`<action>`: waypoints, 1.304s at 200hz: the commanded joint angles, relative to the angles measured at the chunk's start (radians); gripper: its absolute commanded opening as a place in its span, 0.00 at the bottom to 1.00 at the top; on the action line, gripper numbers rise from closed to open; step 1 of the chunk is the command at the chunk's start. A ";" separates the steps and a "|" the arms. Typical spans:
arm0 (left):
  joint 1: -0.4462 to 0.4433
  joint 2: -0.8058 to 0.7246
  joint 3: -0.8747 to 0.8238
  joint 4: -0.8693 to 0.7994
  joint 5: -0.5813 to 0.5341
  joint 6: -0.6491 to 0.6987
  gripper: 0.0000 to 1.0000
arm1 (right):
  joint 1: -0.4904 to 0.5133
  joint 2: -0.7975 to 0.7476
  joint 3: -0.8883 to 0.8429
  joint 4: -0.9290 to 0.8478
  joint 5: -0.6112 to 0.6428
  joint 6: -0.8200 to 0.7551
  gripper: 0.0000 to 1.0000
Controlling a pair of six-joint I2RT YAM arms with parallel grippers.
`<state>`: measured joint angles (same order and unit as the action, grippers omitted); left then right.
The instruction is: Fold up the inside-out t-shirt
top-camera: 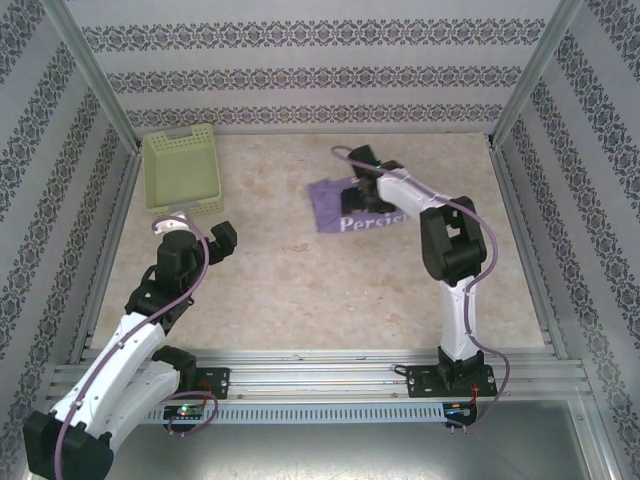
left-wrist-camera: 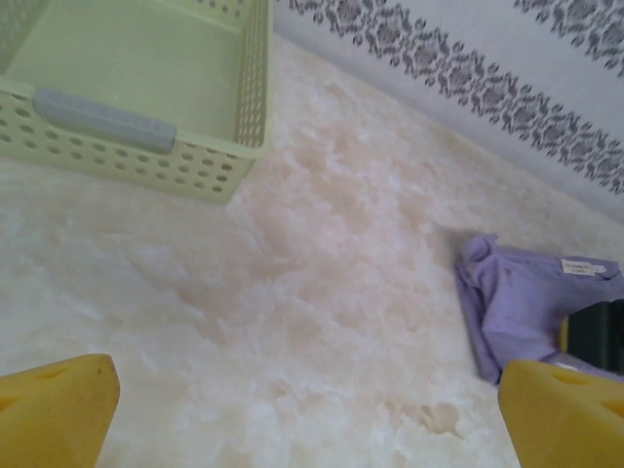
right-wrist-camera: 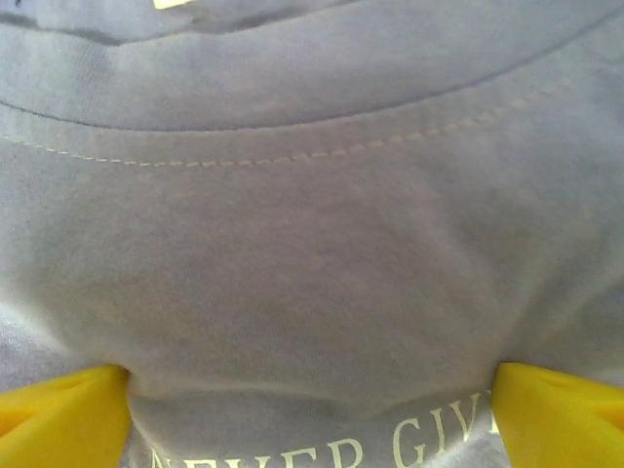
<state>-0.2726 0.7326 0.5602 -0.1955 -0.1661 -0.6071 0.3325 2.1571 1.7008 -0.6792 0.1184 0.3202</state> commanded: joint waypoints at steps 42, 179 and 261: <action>0.015 -0.134 -0.041 0.006 -0.086 0.056 1.00 | -0.202 0.173 0.281 -0.201 0.065 -0.171 0.94; 0.015 -0.091 -0.067 -0.008 -0.115 0.043 1.00 | -0.522 0.436 0.788 -0.329 -0.076 0.068 0.93; 0.016 0.041 -0.018 -0.013 -0.183 0.058 1.00 | -0.478 0.064 0.300 -0.058 -0.135 0.018 0.94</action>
<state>-0.2699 0.7967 0.5091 -0.2100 -0.3027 -0.5568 -0.1757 2.4008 2.1544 -0.8555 -0.0029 0.3447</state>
